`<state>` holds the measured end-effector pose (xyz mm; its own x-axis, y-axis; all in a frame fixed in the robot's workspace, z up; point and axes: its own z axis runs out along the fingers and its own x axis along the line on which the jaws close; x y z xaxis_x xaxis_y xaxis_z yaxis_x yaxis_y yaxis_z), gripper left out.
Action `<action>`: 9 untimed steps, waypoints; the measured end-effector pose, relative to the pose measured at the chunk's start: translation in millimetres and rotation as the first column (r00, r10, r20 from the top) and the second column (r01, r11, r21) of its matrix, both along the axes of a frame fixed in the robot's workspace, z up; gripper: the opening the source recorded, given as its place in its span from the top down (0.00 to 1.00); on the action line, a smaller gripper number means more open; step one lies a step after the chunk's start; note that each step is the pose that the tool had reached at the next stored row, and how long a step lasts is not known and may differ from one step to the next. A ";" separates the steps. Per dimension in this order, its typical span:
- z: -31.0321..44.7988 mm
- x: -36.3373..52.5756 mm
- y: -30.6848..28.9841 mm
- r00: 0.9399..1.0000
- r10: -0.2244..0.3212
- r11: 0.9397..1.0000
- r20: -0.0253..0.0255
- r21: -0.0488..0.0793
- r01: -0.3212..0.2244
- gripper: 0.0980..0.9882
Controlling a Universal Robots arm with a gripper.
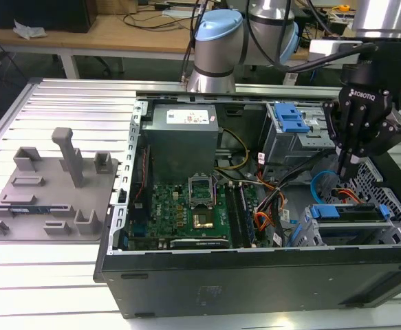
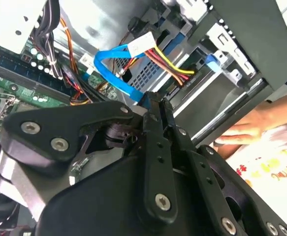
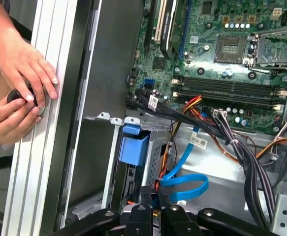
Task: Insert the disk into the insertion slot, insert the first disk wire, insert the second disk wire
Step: 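Insert the second disk wire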
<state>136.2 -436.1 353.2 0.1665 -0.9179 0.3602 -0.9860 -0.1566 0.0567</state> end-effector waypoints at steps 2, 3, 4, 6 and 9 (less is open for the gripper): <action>0.0 0.0 -0.2 1.000 -0.014 1.000 0.000 0.002 0.014 0.93; -0.1 0.0 -0.2 1.000 -0.021 1.000 0.000 0.005 0.021 0.93; -0.1 0.0 -0.2 1.000 -0.028 1.000 0.000 0.008 0.028 0.93; -0.2 0.0 -0.2 0.999 -0.052 0.998 -0.001 0.019 0.052 0.93; -0.3 0.0 -0.2 0.997 -0.079 0.996 -0.001 0.030 0.079 0.93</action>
<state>136.1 -436.3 352.9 0.0934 -0.9387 0.3318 -0.9954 -0.0803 0.0532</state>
